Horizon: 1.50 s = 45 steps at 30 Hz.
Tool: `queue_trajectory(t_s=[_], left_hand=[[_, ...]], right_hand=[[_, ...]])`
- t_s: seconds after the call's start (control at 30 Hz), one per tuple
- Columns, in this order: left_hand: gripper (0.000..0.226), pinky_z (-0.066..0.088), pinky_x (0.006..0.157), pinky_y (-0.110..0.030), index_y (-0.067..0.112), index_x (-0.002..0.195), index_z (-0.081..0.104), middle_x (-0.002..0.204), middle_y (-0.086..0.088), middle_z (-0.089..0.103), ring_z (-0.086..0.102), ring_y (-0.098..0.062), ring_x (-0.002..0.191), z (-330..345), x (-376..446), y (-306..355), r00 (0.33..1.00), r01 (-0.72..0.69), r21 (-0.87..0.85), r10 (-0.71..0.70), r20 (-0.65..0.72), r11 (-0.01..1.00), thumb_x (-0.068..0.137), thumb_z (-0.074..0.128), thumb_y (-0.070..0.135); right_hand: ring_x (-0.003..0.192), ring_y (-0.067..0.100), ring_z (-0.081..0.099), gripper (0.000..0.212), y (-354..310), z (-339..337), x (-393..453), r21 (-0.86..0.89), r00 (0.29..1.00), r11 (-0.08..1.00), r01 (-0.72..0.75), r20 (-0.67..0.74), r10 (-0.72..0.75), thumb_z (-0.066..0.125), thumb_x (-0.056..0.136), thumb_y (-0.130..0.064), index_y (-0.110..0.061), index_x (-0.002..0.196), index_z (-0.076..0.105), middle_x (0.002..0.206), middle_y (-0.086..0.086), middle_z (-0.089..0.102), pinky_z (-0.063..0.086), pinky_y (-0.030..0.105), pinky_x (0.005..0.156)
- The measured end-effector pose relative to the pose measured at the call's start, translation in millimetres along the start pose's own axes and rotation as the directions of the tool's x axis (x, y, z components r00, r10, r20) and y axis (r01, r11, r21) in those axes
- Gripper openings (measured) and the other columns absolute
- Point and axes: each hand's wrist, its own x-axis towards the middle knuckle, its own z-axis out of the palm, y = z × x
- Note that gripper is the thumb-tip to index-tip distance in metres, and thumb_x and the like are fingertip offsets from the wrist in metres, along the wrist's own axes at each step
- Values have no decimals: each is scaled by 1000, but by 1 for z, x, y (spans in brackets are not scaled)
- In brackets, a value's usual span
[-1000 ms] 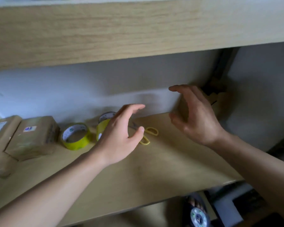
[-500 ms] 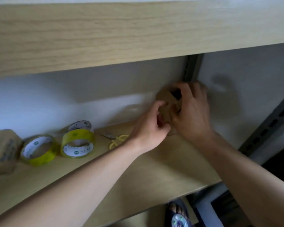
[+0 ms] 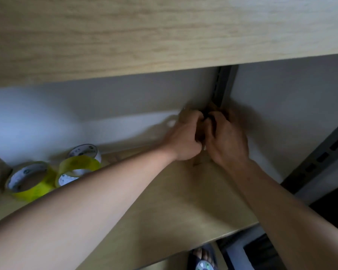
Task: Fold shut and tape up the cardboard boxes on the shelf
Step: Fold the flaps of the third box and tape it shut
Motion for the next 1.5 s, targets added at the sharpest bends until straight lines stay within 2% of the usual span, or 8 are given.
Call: queue_trajectory(t_s=[0.2,0.4,0.57,0.63,0.77,1.03,1.17,1.5], left_hand=[[27,33,55,-30,18,102,45,85,2,53,52,-16,75,-7,-3,6,999,-11,42,13,-52,999,86,67,19],[17,42,61,-35,15,94,53,79,1,58,53,-16,71,-11,-24,-7,973,6,-28,-12,-231,1000,89,64,28],[15,31,46,-18,16,82,51,59,10,47,43,-5,50,-27,-43,-15,911,-6,-112,-41,-411,994,88,64,10],[19,32,47,-17,17,80,51,61,9,49,44,-4,52,-39,-59,-18,902,-38,-91,-4,-431,995,85,67,10],[28,32,51,-17,21,77,47,61,11,50,44,-7,59,-65,-92,-25,872,-78,-34,52,-487,996,79,74,15],[23,31,52,-30,20,78,43,53,12,39,33,-16,52,-104,-172,-46,827,-50,-198,-70,-557,979,75,65,22],[28,30,51,-28,18,79,42,56,13,39,32,-14,54,-114,-211,-60,826,-24,-214,-101,-554,977,83,68,10],[27,29,54,-31,17,80,42,60,12,37,32,-15,57,-140,-254,-84,834,-31,-223,-98,-543,974,79,68,12]], right_hand=[[72,15,49,37,-5,-6,4,67,995,997,-31,-89,37,39,110,-32,-17,90,66,92,4,65,27,27,62],[80,27,69,17,-10,-11,6,64,982,994,93,-172,-81,63,98,-16,-11,101,79,96,10,76,42,26,65],[68,24,68,13,-14,-21,-2,99,965,980,172,-216,-147,70,93,-17,-12,88,80,82,6,75,38,26,58],[68,19,67,11,-21,-28,-9,136,957,966,218,-226,-184,72,92,-18,-15,87,81,82,3,76,38,25,59],[75,8,62,8,-49,-40,-24,236,940,925,297,-240,-240,75,89,-16,-15,84,81,78,-4,72,37,3,63],[69,7,62,6,-121,-45,-56,316,886,833,454,-256,-386,79,80,-14,-17,75,79,73,-9,69,45,10,63],[60,8,61,8,-152,-38,-68,318,850,790,525,-242,-467,79,77,-13,-17,71,77,69,-7,68,47,16,61],[60,9,59,6,-204,-23,-88,318,769,700,639,-261,-584,77,75,-16,-18,69,75,69,-4,67,47,24,58]])
